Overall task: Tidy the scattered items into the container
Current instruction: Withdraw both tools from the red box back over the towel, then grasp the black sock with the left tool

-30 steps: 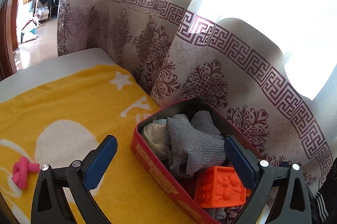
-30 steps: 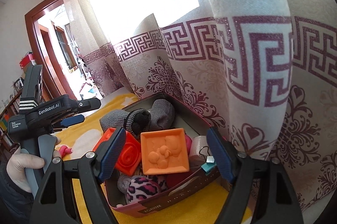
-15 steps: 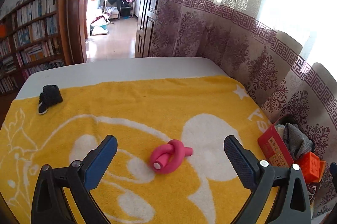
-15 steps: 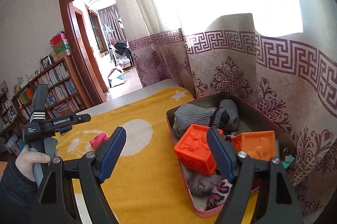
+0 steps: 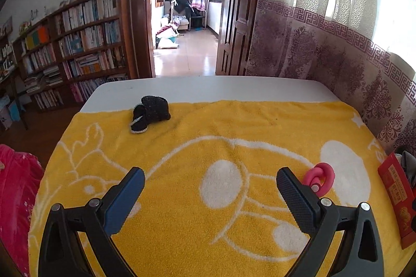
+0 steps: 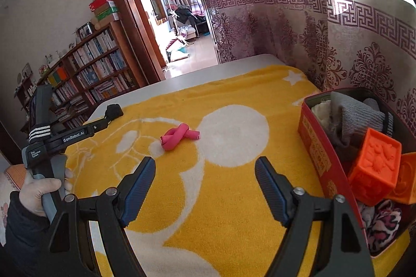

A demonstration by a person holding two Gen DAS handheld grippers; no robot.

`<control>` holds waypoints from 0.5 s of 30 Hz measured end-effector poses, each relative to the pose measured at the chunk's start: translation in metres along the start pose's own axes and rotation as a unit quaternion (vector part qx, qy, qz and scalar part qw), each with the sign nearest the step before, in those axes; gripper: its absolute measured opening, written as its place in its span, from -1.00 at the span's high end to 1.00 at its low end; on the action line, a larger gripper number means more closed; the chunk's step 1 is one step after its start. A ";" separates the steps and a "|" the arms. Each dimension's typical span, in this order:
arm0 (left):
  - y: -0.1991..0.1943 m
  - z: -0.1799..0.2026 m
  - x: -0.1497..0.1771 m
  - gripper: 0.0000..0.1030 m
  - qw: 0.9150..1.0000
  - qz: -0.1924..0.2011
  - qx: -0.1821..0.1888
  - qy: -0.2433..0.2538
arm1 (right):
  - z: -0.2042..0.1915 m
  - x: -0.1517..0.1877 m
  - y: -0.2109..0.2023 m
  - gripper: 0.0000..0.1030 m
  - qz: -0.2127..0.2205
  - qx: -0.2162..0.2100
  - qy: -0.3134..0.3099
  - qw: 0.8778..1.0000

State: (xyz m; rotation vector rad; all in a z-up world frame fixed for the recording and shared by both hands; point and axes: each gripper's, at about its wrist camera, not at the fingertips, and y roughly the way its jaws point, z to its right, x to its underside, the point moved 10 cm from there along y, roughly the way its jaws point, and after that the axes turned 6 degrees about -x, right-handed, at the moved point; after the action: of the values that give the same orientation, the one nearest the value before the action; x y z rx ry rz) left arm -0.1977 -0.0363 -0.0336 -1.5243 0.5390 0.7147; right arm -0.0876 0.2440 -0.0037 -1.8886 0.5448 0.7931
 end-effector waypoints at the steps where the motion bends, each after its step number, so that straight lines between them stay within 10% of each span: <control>1: 0.000 -0.004 0.000 -0.99 1.000 0.000 -0.003 -0.001 | -0.002 0.000 0.006 -0.59 -0.007 -0.002 0.000 1.000; 15: 0.031 -0.056 -0.001 -0.99 0.999 -0.017 -0.044 -0.004 | -0.014 -0.007 0.051 -0.59 -0.037 0.004 0.021 0.999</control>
State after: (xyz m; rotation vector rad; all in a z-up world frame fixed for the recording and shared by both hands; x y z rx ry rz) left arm -0.2141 -0.0945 -0.0544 -1.6077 0.4795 0.7272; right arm -0.1227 0.2099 -0.0258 -1.9110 0.5003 0.7032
